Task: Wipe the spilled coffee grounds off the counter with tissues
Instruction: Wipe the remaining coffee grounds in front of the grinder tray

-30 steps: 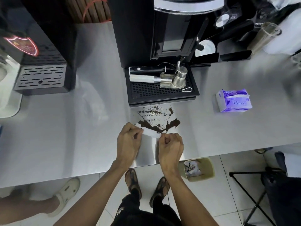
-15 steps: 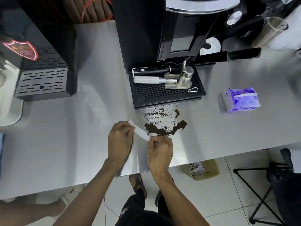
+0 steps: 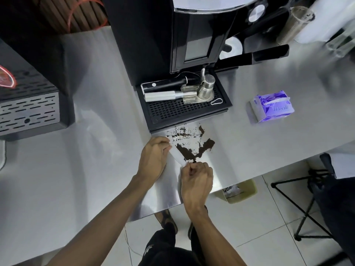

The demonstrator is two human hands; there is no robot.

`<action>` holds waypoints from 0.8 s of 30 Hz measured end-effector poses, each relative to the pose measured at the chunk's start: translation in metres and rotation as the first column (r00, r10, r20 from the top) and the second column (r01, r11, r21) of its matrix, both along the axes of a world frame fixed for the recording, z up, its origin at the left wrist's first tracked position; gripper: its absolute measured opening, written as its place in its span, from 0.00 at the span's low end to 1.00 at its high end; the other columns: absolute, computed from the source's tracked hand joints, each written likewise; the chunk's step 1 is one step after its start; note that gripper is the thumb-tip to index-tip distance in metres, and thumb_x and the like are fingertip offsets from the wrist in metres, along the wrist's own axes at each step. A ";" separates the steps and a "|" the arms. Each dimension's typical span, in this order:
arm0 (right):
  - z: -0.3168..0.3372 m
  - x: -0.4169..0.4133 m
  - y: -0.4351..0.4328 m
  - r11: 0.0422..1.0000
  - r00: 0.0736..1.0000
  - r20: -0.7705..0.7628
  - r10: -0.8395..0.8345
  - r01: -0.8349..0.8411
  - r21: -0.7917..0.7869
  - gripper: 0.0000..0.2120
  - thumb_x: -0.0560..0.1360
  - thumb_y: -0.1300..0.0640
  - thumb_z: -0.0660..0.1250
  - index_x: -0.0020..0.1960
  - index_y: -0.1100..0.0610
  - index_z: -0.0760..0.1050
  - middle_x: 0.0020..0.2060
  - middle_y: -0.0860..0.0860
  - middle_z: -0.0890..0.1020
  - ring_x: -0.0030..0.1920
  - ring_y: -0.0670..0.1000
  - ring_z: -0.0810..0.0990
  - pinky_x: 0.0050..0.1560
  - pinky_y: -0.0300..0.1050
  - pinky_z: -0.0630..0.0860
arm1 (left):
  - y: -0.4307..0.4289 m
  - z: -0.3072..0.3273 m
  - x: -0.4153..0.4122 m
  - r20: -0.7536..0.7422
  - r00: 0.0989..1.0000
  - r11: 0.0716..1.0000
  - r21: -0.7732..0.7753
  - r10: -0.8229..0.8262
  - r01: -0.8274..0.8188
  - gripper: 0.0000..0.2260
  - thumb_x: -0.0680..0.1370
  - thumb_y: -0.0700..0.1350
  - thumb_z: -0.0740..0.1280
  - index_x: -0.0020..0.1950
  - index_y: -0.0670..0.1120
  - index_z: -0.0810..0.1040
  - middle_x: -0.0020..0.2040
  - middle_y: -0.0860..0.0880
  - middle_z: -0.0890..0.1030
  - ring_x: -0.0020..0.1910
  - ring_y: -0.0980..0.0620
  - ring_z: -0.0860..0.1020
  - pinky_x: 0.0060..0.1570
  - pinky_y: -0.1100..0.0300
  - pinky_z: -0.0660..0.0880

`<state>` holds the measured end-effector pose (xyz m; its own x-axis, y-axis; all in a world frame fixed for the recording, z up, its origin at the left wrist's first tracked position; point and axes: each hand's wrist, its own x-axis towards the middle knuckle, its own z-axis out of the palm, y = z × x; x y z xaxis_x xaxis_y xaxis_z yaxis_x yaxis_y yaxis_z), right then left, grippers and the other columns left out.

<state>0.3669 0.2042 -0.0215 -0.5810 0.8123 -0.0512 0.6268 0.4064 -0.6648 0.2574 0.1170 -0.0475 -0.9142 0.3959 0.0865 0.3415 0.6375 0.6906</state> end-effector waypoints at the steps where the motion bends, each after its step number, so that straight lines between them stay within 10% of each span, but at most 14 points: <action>1: 0.001 0.000 0.003 1.000 1.000 0.004 -0.025 0.025 0.008 0.07 0.74 0.58 0.69 0.36 0.55 0.76 0.33 0.45 0.70 0.38 0.47 0.67 0.41 0.42 0.66 | 0.002 0.000 0.000 0.002 1.000 1.000 -0.013 -0.023 0.023 0.05 0.76 0.42 0.71 0.46 0.43 0.86 0.49 0.54 0.82 0.50 0.56 0.77 0.56 0.79 0.62; 9: 0.003 -0.005 0.025 0.991 0.991 0.023 -0.135 0.135 0.021 0.06 0.74 0.59 0.67 0.38 0.57 0.78 0.34 0.47 0.72 0.40 0.51 0.70 0.40 0.42 0.64 | 0.022 0.003 -0.007 -0.002 0.983 0.982 -0.038 -0.184 0.184 0.04 0.75 0.40 0.71 0.45 0.41 0.86 0.49 0.51 0.83 0.50 0.52 0.79 0.56 0.79 0.61; 16: 0.007 -0.011 0.037 0.994 0.995 -0.006 -0.097 0.098 0.045 0.07 0.75 0.60 0.66 0.40 0.58 0.81 0.35 0.51 0.75 0.40 0.54 0.74 0.37 0.42 0.64 | 0.032 0.005 -0.015 -0.014 0.953 0.953 0.027 -0.303 0.303 0.04 0.76 0.37 0.71 0.48 0.39 0.85 0.50 0.48 0.83 0.51 0.50 0.80 0.58 0.58 0.74; 24: 0.011 -0.020 0.051 0.995 0.998 -0.060 0.027 -0.021 0.095 0.08 0.75 0.63 0.66 0.49 0.59 0.83 0.39 0.55 0.80 0.40 0.56 0.75 0.38 0.44 0.67 | 0.032 0.003 -0.025 -0.010 0.910 0.910 -0.007 -0.416 0.415 0.09 0.77 0.37 0.68 0.56 0.43 0.83 0.56 0.49 0.83 0.55 0.52 0.80 0.61 0.70 0.67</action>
